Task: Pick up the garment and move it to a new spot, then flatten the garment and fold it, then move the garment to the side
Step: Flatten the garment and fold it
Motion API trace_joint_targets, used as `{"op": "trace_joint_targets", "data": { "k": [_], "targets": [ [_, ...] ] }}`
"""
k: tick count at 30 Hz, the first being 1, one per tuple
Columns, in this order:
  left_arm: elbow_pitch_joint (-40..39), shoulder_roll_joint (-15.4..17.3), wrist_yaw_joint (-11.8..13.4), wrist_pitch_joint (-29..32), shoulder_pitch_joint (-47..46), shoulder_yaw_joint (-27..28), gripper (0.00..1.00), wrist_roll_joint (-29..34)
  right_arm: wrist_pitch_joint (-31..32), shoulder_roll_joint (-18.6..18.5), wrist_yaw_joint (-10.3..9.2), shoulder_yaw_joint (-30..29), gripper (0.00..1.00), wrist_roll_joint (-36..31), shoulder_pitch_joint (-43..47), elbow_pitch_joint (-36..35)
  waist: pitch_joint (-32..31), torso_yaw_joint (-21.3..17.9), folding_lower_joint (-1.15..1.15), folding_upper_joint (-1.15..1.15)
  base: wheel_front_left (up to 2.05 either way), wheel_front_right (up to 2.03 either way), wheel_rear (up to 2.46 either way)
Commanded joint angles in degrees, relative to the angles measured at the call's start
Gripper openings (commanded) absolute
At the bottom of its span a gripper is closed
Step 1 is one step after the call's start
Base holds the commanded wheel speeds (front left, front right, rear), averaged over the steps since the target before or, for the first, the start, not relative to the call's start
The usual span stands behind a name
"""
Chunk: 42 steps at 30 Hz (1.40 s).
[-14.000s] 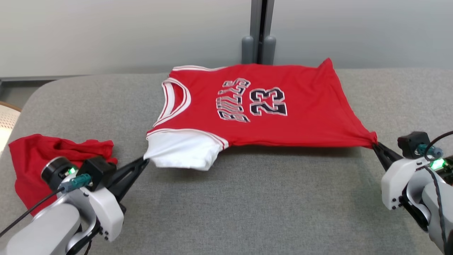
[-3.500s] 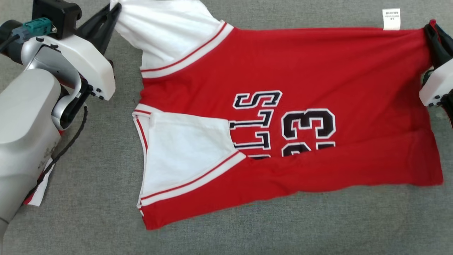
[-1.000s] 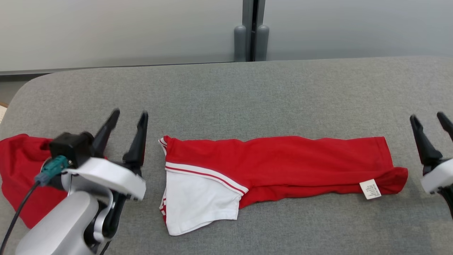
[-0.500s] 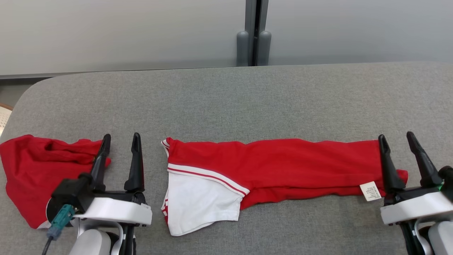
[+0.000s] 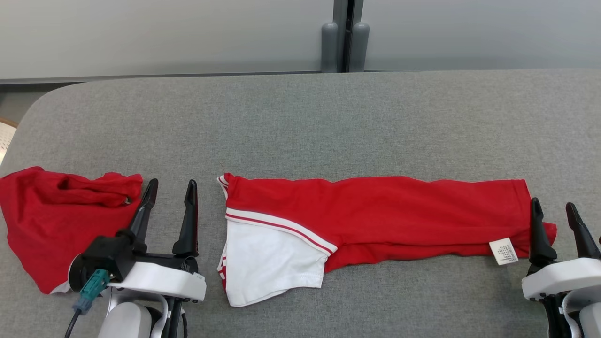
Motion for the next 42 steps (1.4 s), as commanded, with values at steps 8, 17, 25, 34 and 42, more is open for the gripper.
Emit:
{"op": "trace_joint_targets", "data": {
  "k": [8, 17, 25, 34, 42],
  "targets": [
    [2.80, -0.06, -1.29, 0.02, -2.01, -0.06, 1.00, 1.21, 2.64, 4.07, -0.06, -6.28, 1.00, -1.18, -5.89, 12.33, 2.72, 0.97, 0.00, 0.00, 0.00, 0.00, 0.00],
    [3.06, -0.13, -1.62, 0.02, -3.04, 0.44, 1.00, 1.59, 1.81, 6.04, -0.06, -5.56, 0.94, 0.58, -7.13, 19.93, 3.22, 0.76, 0.00, 0.00, 0.00, 0.00, 0.00],
    [2.90, -0.14, -1.57, 0.01, -3.13, 0.35, 1.00, 1.34, -0.50, 3.51, -0.13, -5.13, 0.00, 1.55, -8.48, 21.90, 2.70, -0.28, 0.00, 0.00, 0.00, 0.00, 0.00],
    [3.31, -0.15, -1.15, 0.01, -2.85, 0.08, 1.00, 0.67, -1.48, -3.30, -0.12, -15.81, 0.00, -3.66, -11.22, 24.58, 2.17, -0.70, 0.00, 0.00, 0.00, 0.00, 0.00],
    [3.74, -0.12, -0.80, 0.01, -2.24, -0.05, 1.00, 0.08, -1.47, -1.52, -0.10, -22.70, 0.00, -11.02, -13.50, 21.16, 0.69, -0.65, 0.00, 0.00, 0.00, 0.00, 0.00]
  ]
}}
